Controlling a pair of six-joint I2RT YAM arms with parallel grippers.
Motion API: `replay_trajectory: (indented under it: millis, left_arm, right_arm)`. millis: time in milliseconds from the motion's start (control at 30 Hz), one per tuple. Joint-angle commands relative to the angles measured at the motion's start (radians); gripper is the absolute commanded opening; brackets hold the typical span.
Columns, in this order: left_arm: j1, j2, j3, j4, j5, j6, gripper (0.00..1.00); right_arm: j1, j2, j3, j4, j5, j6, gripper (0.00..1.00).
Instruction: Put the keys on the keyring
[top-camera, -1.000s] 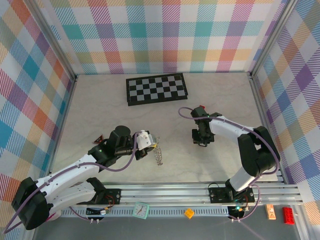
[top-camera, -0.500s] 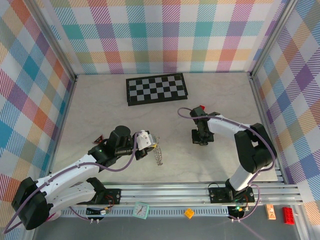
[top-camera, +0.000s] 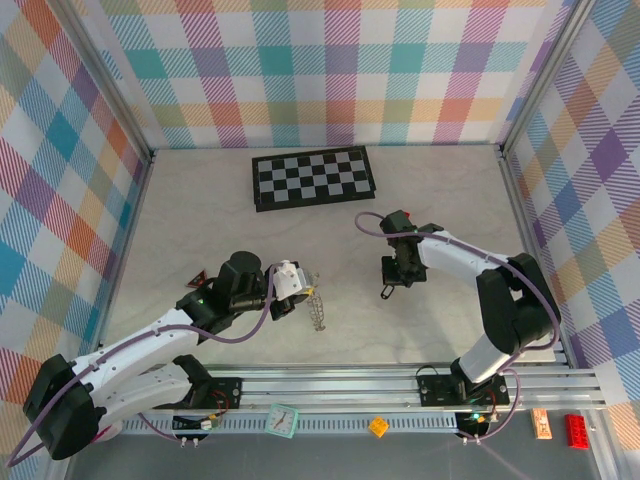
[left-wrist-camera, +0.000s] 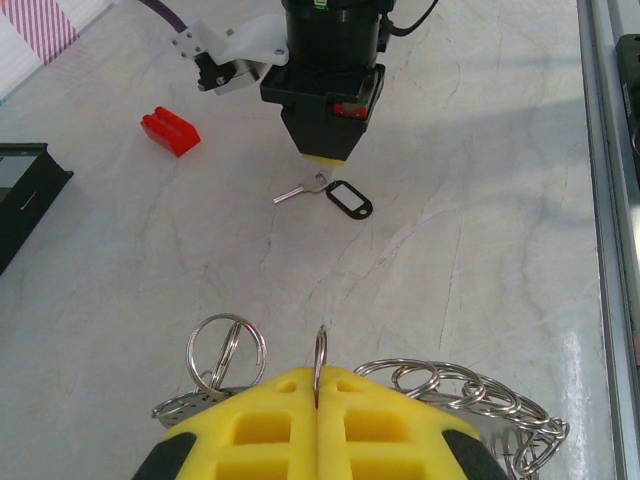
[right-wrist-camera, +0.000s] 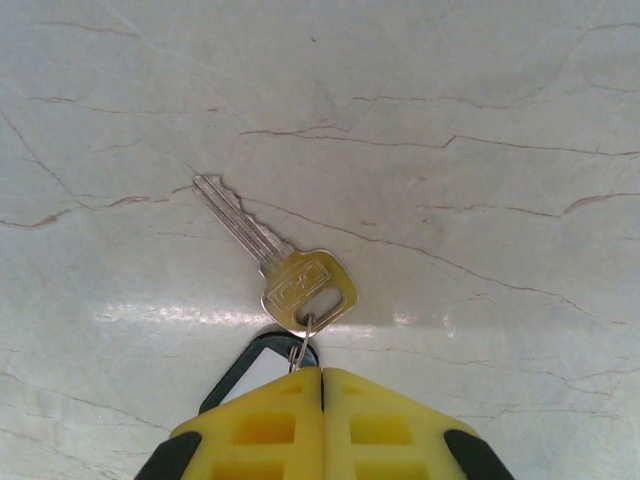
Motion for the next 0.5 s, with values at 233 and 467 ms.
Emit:
replay_trajectory:
  millis: [233, 467]
  left_arm:
    - [-0.009, -0.006, 0.018, 0.015, 0.017, -0.002, 0.00]
    - [-0.010, -0.008, 0.018, 0.014, 0.018, -0.002, 0.00]
  right_arm:
    - [0.004, 0.033, 0.042, 0.014, -0.007, 0.014, 0.39]
    - [0.003, 0.065, 0.053, 0.008, -0.006, 0.010, 0.27]
